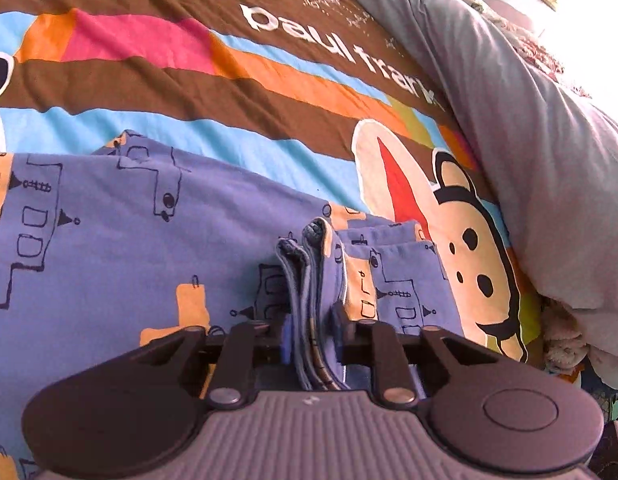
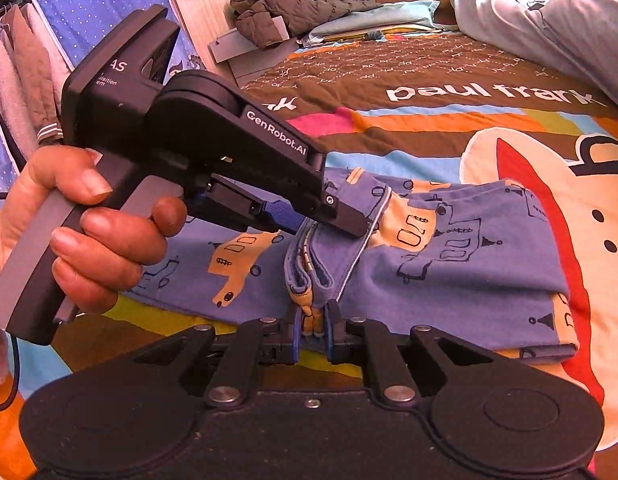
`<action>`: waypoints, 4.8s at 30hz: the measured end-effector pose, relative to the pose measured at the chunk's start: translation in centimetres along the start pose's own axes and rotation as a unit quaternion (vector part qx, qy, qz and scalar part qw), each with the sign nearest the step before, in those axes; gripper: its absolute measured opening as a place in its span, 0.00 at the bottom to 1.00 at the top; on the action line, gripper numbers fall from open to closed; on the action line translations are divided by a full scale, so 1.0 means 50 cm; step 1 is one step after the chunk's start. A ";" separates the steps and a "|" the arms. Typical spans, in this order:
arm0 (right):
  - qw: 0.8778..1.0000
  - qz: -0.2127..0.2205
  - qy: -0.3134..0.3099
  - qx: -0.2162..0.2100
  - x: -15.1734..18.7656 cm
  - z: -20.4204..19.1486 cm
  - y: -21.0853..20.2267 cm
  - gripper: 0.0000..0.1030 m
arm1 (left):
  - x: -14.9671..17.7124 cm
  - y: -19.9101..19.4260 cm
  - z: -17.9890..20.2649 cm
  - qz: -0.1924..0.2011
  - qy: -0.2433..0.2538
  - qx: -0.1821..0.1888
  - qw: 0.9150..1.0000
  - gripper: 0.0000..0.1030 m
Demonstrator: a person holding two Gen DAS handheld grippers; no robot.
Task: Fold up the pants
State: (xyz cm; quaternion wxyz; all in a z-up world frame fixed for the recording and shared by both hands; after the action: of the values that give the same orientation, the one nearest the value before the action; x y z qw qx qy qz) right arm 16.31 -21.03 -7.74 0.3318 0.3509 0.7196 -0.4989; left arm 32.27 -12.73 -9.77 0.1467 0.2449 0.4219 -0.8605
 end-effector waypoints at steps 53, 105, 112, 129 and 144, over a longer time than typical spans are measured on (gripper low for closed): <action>0.981 -0.003 -0.188 0.048 0.002 -0.155 0.119 0.76 | 0.079 -0.401 -0.388 0.297 -0.146 -0.234 0.914 0.23; 0.996 -0.030 0.081 0.013 -0.098 0.278 0.052 0.43 | 0.235 -0.104 0.173 0.106 0.243 -0.079 0.961 0.74; 0.997 0.024 0.063 -0.026 -0.173 0.252 0.011 0.73 | 0.213 -0.232 0.085 0.212 0.136 -0.178 0.951 0.77; 0.972 -0.109 -0.170 -0.118 -0.224 -0.068 0.300 0.01 | 0.201 -0.215 -0.048 0.206 -0.047 -0.125 0.970 0.24; 0.969 -0.109 -0.156 -0.155 -0.232 -0.093 0.296 0.68 | 0.218 -0.223 -0.040 0.218 -0.033 -0.137 0.966 0.29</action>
State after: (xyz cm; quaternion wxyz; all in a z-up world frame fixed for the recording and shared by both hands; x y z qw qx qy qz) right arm 34.26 -14.85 -4.00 0.4340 0.1321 0.7616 -0.4628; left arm 18.64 -4.93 -9.49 0.3772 0.2797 0.4672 -0.7492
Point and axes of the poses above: each gripper's, at about its wrist camera, not at the fingertips, and y roughly the way its jaws point, z to its right, x to its underside, the point moved 4 cm from there along y, roughly the way its jaws point, and after that the axes turned 15 degrees about z, right-handed, at the moved point
